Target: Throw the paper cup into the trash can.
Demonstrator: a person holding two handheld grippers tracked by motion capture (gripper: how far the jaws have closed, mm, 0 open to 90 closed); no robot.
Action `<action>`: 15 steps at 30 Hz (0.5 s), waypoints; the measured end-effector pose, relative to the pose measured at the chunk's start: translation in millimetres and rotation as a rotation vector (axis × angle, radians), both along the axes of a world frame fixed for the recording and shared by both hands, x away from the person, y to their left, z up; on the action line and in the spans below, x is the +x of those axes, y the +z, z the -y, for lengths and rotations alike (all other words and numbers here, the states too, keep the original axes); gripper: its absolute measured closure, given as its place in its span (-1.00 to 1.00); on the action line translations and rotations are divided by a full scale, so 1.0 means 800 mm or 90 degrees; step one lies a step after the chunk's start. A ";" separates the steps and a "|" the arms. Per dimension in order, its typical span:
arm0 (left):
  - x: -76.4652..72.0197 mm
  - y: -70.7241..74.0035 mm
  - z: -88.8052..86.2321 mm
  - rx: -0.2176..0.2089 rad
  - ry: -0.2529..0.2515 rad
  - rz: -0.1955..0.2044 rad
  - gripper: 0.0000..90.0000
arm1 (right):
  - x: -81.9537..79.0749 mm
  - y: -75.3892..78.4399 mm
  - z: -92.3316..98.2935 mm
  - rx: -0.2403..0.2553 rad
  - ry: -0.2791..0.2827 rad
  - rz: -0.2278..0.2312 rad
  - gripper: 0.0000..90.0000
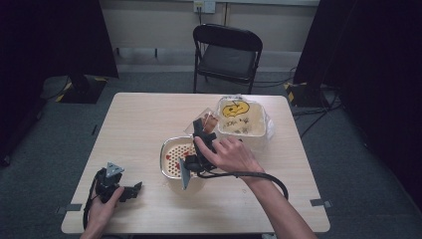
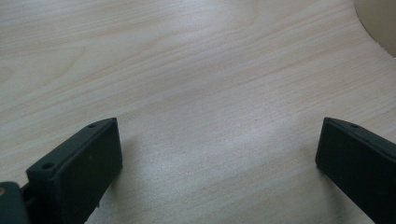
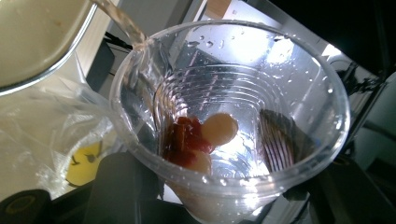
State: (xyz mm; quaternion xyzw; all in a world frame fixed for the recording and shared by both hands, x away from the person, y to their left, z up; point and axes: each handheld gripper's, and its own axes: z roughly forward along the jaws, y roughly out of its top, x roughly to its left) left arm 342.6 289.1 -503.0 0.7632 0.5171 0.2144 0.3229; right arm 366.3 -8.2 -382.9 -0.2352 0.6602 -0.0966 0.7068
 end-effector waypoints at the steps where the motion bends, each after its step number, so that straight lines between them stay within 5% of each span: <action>1: 0.000 0.000 0.000 0.003 -0.001 0.001 -1.00 | -0.001 -0.001 0.000 -0.005 -0.003 0.005 0.03; 5: 0.000 0.000 0.000 0.003 -0.002 -0.001 -1.00 | -0.007 -0.002 -0.004 -0.067 0.008 0.037 0.03; 15: 0.000 0.000 0.000 0.002 -0.001 0.001 -1.00 | -0.016 -0.004 -0.005 -0.139 0.030 0.079 0.04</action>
